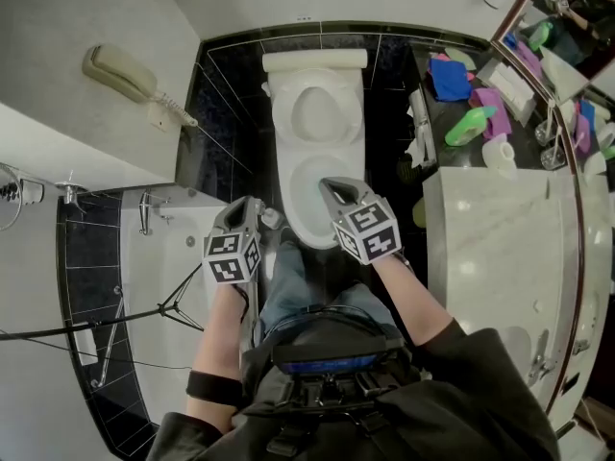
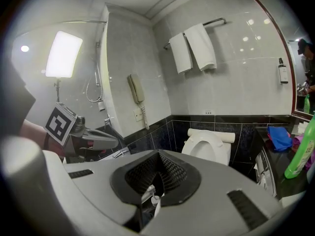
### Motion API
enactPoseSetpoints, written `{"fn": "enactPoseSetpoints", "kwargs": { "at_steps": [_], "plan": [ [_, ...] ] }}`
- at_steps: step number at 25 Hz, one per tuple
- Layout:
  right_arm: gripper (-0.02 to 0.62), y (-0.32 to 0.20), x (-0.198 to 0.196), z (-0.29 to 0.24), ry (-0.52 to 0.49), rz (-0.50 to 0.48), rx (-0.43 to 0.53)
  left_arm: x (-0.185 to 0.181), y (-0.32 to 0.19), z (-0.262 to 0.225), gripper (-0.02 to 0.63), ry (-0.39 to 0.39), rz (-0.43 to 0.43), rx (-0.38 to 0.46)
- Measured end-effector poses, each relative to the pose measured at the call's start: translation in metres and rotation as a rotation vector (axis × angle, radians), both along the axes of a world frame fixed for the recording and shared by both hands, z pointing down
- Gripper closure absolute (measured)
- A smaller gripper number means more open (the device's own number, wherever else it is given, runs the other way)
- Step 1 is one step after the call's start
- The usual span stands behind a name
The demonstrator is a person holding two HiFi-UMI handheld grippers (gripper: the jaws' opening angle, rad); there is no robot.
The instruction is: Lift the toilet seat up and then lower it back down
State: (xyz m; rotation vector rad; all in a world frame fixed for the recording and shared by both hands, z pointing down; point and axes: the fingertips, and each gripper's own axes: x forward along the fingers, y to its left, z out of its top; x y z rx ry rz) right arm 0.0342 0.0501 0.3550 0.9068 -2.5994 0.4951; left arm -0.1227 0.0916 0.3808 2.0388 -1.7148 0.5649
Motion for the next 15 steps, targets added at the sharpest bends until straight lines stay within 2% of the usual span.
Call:
{"fn": "enactPoseSetpoints", "kwargs": {
  "at_steps": [5, 8, 15],
  "plan": [
    [0.594, -0.032, -0.018, 0.021, 0.007, 0.032, -0.013, -0.014, -0.058, 0.017, 0.600, -0.038, 0.065, 0.022],
    [0.594, -0.050, -0.037, 0.041, 0.022, 0.038, -0.037, -0.023, -0.094, 0.032, 0.600, -0.051, 0.103, 0.008],
    [0.594, -0.118, -0.085, 0.102, 0.027, 0.051, -0.077, -0.048, -0.179, 0.094, 0.575, -0.106, 0.207, -0.021]
  ]
}}
